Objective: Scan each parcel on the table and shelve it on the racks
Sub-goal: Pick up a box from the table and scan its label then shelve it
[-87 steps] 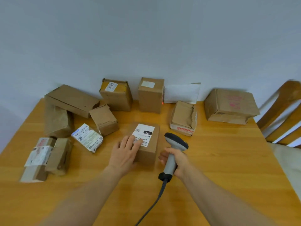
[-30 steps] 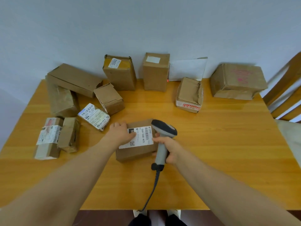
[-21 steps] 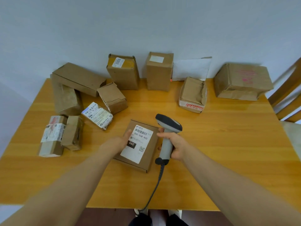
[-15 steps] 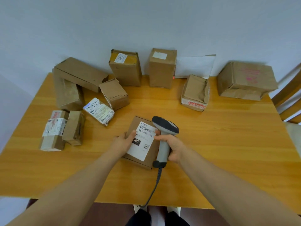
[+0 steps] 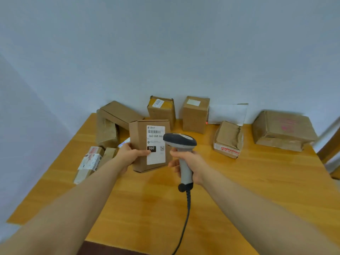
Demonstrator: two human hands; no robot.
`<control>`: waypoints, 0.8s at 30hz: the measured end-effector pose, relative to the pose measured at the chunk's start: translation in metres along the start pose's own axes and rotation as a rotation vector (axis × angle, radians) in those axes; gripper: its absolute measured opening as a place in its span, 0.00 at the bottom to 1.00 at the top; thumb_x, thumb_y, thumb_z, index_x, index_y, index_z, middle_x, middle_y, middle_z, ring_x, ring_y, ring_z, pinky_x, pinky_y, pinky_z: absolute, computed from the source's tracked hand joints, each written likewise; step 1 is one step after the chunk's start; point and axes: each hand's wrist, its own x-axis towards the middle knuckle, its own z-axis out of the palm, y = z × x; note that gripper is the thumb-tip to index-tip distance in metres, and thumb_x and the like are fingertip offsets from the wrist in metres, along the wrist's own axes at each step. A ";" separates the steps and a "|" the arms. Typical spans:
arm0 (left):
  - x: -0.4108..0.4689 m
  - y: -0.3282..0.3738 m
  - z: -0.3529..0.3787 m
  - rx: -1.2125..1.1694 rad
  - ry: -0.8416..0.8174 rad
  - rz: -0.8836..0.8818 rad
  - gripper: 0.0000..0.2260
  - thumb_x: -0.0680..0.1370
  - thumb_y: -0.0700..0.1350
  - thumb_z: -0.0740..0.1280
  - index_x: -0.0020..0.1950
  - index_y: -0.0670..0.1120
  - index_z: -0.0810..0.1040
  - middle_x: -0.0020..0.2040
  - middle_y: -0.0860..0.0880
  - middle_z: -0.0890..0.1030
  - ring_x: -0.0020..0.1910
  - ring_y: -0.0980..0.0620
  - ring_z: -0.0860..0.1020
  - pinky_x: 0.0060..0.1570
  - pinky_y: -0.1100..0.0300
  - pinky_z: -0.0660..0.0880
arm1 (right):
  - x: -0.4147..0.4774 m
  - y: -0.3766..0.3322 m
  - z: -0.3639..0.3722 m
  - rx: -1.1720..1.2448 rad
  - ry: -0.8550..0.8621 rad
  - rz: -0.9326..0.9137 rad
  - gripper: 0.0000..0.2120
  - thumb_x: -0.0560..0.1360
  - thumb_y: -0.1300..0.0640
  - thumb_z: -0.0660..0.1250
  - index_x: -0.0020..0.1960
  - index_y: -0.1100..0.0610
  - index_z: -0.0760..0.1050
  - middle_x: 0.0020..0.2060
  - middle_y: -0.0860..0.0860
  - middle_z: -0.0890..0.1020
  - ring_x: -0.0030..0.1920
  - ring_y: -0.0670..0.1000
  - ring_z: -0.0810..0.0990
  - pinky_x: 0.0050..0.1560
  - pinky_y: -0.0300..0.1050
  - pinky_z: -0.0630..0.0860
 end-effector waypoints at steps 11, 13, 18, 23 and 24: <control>0.000 0.004 -0.019 0.016 0.086 0.056 0.39 0.63 0.43 0.81 0.69 0.41 0.67 0.62 0.43 0.77 0.61 0.42 0.76 0.63 0.42 0.72 | -0.030 -0.017 0.009 -0.091 -0.022 -0.072 0.08 0.70 0.67 0.70 0.38 0.59 0.73 0.25 0.52 0.74 0.23 0.48 0.69 0.27 0.38 0.70; 0.002 0.002 -0.022 0.023 0.087 0.064 0.40 0.61 0.45 0.82 0.69 0.42 0.68 0.61 0.43 0.78 0.60 0.42 0.76 0.62 0.42 0.73 | -0.033 -0.016 0.010 -0.098 -0.024 -0.073 0.08 0.71 0.67 0.70 0.37 0.59 0.73 0.25 0.52 0.74 0.23 0.48 0.69 0.28 0.39 0.70; -0.002 0.002 -0.025 0.036 0.116 0.076 0.37 0.63 0.44 0.81 0.68 0.42 0.68 0.61 0.44 0.78 0.60 0.42 0.76 0.62 0.42 0.73 | -0.037 -0.019 0.015 -0.089 -0.011 -0.091 0.09 0.70 0.67 0.70 0.36 0.58 0.73 0.24 0.52 0.74 0.23 0.48 0.69 0.28 0.39 0.70; 0.001 0.000 -0.031 0.032 0.122 0.072 0.36 0.64 0.43 0.81 0.68 0.43 0.69 0.61 0.43 0.78 0.60 0.42 0.76 0.62 0.42 0.73 | -0.039 -0.020 0.018 -0.081 -0.021 -0.109 0.09 0.71 0.67 0.70 0.36 0.58 0.72 0.25 0.52 0.74 0.24 0.48 0.69 0.28 0.39 0.70; 0.004 -0.002 -0.034 0.027 0.117 0.074 0.37 0.63 0.43 0.81 0.68 0.43 0.69 0.61 0.43 0.78 0.60 0.42 0.76 0.62 0.42 0.73 | -0.039 -0.020 0.019 -0.080 -0.021 -0.110 0.09 0.71 0.67 0.70 0.36 0.58 0.72 0.25 0.52 0.74 0.24 0.48 0.69 0.28 0.38 0.70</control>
